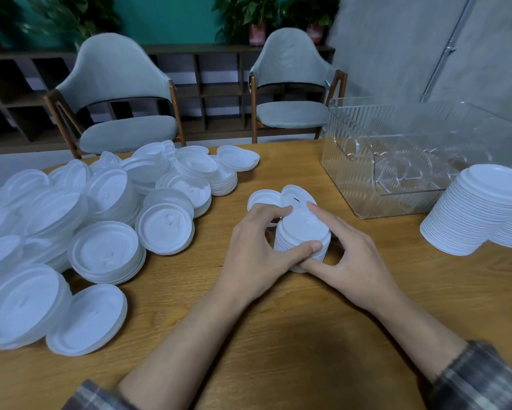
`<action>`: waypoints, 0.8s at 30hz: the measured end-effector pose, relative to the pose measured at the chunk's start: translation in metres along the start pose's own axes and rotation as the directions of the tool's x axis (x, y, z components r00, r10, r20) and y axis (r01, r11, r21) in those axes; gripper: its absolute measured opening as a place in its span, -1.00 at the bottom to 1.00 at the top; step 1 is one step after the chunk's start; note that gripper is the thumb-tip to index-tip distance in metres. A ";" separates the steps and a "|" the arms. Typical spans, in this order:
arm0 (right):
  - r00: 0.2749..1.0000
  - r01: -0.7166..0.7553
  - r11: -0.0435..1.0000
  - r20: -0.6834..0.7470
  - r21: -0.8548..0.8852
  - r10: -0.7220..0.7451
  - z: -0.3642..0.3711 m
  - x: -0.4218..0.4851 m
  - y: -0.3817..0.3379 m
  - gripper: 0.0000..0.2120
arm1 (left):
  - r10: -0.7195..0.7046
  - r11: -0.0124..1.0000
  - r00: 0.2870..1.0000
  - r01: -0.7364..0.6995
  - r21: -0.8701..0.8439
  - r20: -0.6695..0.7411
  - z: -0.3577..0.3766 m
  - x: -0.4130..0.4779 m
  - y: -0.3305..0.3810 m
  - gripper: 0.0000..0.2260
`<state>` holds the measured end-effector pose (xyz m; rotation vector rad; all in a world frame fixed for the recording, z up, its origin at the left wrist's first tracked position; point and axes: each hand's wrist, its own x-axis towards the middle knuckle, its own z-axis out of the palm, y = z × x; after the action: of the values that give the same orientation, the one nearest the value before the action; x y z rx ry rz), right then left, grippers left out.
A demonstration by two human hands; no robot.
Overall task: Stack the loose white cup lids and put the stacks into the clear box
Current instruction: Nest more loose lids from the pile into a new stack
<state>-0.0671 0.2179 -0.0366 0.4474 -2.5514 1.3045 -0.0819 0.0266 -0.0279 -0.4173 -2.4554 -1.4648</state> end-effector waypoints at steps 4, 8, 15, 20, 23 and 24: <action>0.999 -0.016 0.999 -0.029 -0.032 0.015 -0.002 -0.001 0.002 -0.18 | 0.065 0.998 0.998 -0.065 -0.014 0.002 -0.004 0.001 -0.002 -0.63; 0.995 -0.063 0.996 -0.077 -0.057 0.059 -0.007 -0.002 0.007 -0.21 | 0.198 0.958 0.979 -0.182 0.220 -0.055 -0.007 0.007 -0.022 -0.67; 0.989 -0.104 0.990 -0.117 -0.093 0.093 -0.012 -0.004 0.010 -0.22 | 0.200 0.886 0.973 -0.231 0.402 0.117 -0.006 0.015 -0.037 -0.62; 0.989 -0.110 0.990 -0.113 -0.090 0.100 -0.012 -0.003 0.009 -0.22 | 0.193 0.889 0.981 -0.176 0.423 0.003 -0.008 0.016 -0.041 -0.86; 0.989 -0.114 0.990 -0.107 -0.087 0.105 -0.013 -0.003 0.009 -0.21 | 0.196 0.871 0.980 -0.161 0.464 -0.029 -0.011 0.018 -0.041 -0.85; 0.988 -0.119 0.989 -0.106 -0.088 0.109 -0.012 -0.002 0.009 -0.21 | 0.198 0.868 0.980 -0.159 0.470 -0.035 -0.012 0.018 -0.040 -0.84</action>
<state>-0.0672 0.2330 -0.0368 0.2140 -2.5729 1.2048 -0.1124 0.0003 -0.0486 -0.4540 -2.5113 -0.7620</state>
